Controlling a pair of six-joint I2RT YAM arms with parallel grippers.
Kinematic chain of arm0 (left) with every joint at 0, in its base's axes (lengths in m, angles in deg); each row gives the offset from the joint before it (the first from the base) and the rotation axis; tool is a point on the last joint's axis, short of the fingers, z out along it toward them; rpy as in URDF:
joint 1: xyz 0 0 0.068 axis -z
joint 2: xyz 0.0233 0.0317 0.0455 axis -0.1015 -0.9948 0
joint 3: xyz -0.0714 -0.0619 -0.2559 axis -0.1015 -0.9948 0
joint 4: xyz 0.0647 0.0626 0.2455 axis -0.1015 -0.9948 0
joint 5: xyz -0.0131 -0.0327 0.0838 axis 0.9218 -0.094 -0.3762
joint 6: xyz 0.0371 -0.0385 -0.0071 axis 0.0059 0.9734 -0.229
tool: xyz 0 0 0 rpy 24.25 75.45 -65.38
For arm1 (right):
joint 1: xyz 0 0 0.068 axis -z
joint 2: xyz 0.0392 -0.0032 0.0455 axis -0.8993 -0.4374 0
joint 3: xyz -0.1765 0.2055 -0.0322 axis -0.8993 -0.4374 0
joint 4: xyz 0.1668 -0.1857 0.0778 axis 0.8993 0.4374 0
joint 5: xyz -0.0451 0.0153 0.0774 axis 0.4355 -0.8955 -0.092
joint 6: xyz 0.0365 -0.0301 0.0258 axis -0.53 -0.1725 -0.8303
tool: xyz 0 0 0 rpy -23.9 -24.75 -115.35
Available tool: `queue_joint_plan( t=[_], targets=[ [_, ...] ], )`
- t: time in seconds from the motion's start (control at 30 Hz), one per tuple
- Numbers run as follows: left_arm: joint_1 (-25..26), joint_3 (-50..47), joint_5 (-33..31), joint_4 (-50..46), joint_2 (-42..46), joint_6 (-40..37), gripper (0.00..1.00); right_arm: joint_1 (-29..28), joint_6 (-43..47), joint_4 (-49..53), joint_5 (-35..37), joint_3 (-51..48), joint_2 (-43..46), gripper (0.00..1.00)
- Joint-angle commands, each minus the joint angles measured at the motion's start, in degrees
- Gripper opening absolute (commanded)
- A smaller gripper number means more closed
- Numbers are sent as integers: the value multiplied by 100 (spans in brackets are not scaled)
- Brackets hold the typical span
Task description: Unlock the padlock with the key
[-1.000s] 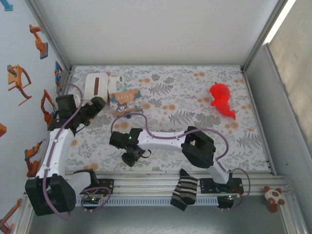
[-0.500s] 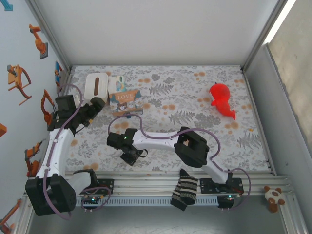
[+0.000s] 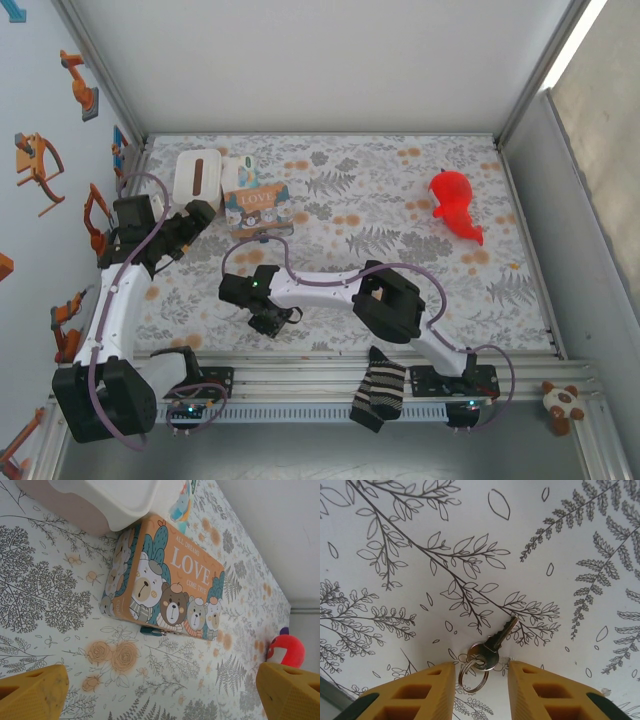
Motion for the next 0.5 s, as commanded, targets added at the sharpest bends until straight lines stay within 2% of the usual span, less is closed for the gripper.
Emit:
queue_joint_plan(
  t=[0.0, 0.3, 0.47],
  targets=[
    [-48, 116, -5, -140, -2, -135, 96, -5, -68, 28, 46, 76, -122, 30],
    [-74, 152, -26, -193, 9, -172, 96, 63, -166, -220, -24, -212, 21, 22],
    [-92, 165, -23, -312, 29, -244, 96, 179, -270, -666, -121, -689, 302, 12]
  ],
)
